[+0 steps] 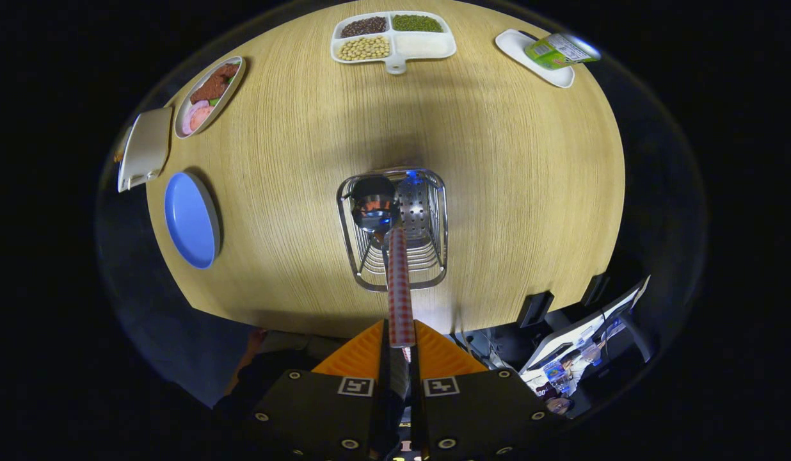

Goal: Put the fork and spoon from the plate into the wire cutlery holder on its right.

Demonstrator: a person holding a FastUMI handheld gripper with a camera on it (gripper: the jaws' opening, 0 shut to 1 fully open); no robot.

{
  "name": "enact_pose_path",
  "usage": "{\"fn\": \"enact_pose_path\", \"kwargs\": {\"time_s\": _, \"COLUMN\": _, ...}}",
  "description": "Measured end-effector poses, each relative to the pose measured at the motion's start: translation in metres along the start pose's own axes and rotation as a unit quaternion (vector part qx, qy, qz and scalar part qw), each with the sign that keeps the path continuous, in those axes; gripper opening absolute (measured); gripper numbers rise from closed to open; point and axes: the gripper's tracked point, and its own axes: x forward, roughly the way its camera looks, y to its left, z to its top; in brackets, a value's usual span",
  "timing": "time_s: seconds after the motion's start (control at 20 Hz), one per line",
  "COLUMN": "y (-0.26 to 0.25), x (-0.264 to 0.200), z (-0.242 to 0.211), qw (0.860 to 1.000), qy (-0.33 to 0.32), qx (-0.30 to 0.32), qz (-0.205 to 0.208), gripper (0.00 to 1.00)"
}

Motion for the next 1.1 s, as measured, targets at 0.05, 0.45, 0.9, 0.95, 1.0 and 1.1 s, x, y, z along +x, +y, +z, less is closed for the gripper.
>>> {"fn": "enact_pose_path", "kwargs": {"time_s": 0.05, "y": 0.001, "x": -0.002, "z": 0.000, "qw": 1.000, "qy": -0.003, "qx": 0.004, "qz": 0.006, "gripper": 0.14}}
{"fn": "enact_pose_path", "kwargs": {"time_s": 0.45, "y": 0.009, "x": -0.024, "z": -0.013, "qw": 0.997, "qy": -0.057, "qx": 0.018, "qz": 0.050, "gripper": 0.15}}
{"fn": "enact_pose_path", "kwargs": {"time_s": 0.9, "y": 0.028, "x": -0.124, "z": 0.020, "qw": 0.941, "qy": -0.298, "qx": 0.054, "qz": 0.149, "gripper": 0.38}}
{"fn": "enact_pose_path", "kwargs": {"time_s": 0.95, "y": 0.027, "x": -0.140, "z": 0.025, "qw": 0.930, "qy": -0.330, "qx": 0.054, "qz": 0.153, "gripper": 0.41}}
{"fn": "enact_pose_path", "kwargs": {"time_s": 1.0, "y": 0.028, "x": -0.154, "z": 0.031, "qw": 0.918, "qy": -0.362, "qx": 0.052, "qz": 0.156, "gripper": 0.49}}
{"fn": "enact_pose_path", "kwargs": {"time_s": 1.1, "y": 0.025, "x": -0.181, "z": 0.042, "qw": 0.890, "qy": -0.427, "qx": 0.048, "qz": 0.152, "gripper": 0.61}}
